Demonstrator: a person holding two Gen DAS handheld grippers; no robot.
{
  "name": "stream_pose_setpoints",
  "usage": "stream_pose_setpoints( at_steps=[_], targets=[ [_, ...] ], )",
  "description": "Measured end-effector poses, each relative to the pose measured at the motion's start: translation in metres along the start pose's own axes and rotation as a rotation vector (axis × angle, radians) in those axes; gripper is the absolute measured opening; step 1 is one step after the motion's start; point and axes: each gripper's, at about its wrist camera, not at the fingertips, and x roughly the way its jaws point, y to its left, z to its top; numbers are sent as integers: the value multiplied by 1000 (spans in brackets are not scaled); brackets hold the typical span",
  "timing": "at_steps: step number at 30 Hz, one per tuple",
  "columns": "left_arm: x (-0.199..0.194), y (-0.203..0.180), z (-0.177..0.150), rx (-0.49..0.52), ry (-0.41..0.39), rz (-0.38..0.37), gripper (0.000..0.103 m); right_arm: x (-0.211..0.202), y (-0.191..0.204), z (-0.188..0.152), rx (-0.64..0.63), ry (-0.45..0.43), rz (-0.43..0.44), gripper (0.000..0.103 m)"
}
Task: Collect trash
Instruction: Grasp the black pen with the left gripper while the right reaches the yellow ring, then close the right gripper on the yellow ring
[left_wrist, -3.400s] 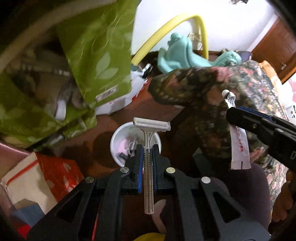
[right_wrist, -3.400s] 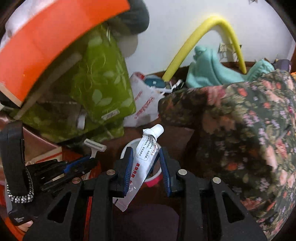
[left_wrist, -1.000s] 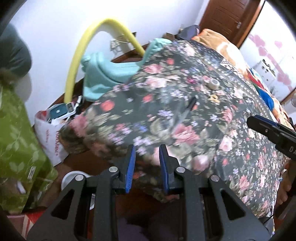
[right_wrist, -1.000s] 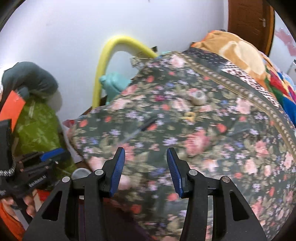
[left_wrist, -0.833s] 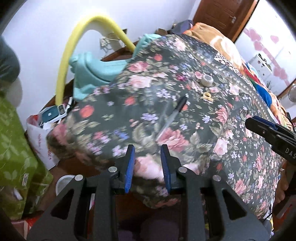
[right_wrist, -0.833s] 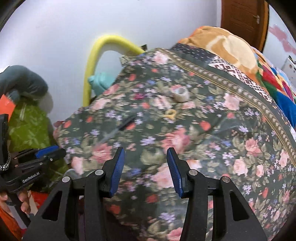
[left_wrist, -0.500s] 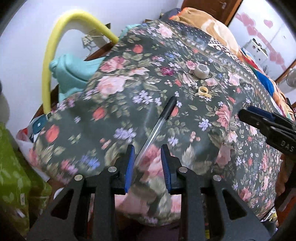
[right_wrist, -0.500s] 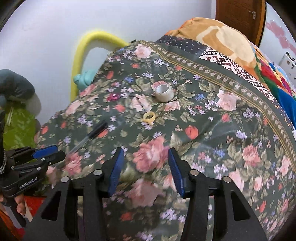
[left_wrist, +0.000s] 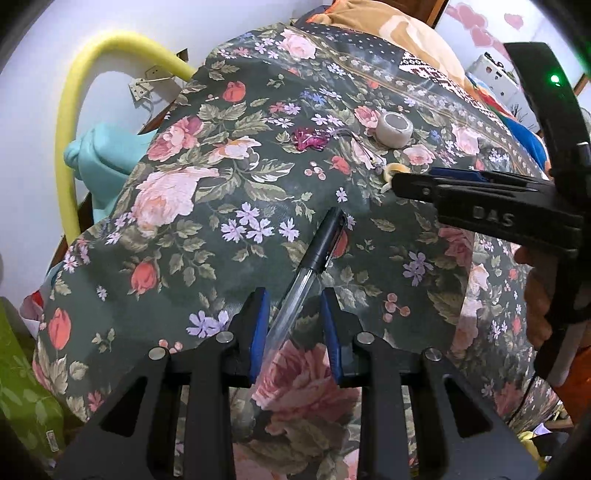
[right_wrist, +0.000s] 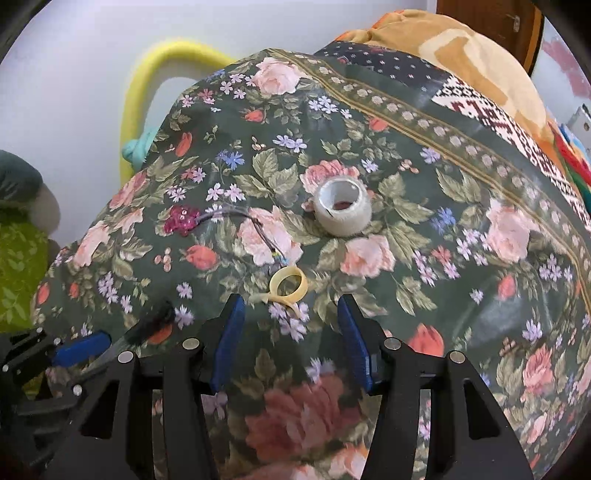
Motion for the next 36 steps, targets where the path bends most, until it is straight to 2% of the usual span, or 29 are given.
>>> stream_pose_setpoints(
  at_steps=[4, 6, 7, 10, 12, 14, 18, 21, 22, 24, 26, 30, 32, 36],
  targets=[
    [2, -1, 2, -6, -1, -1, 28, 7, 8, 0, -17, -24, -31, 46],
    [3, -3, 3, 1, 3, 6, 28, 10, 11, -2, -29, -23, -36, 14],
    [4, -4, 4, 6, 6, 10, 28, 13, 11, -2, -31, -13, -32, 9],
    [6, -7, 6, 15, 12, 23, 28, 11, 7, -5, -12, -7, 4, 4],
    [6, -8, 6, 13, 8, 52, 17, 7, 1, -9, 10, -3, 32, 3],
    [6, -10, 5, 18, 5, 71, 17, 2, -3, -14, 26, -2, 53, 3],
    [2, -15, 2, -5, 5, 38, 11, -10, -12, -21, 17, -6, 53, 3],
    [-4, -22, -1, -6, -19, 49, 7, -22, -16, -27, 11, -2, 76, 6],
    [-7, -23, -2, -9, -33, 54, 7, -24, -16, -25, 13, 3, 89, 9],
    [-13, -21, -2, -27, -54, 53, 7, -27, -17, -20, 18, -1, 101, 33],
    [-19, -15, -1, -59, -75, 51, 7, -28, -11, -14, 24, -29, 88, 45],
    [-23, 1, -1, -107, -88, 51, 7, -11, -3, 1, 51, -33, 71, 45],
    [-19, 7, -2, -115, -72, 68, 7, 0, 0, 7, 71, -42, 34, 45],
    [-13, 13, -7, -116, -61, 63, 7, 18, 9, 9, 54, -25, 20, 35]
  ],
)
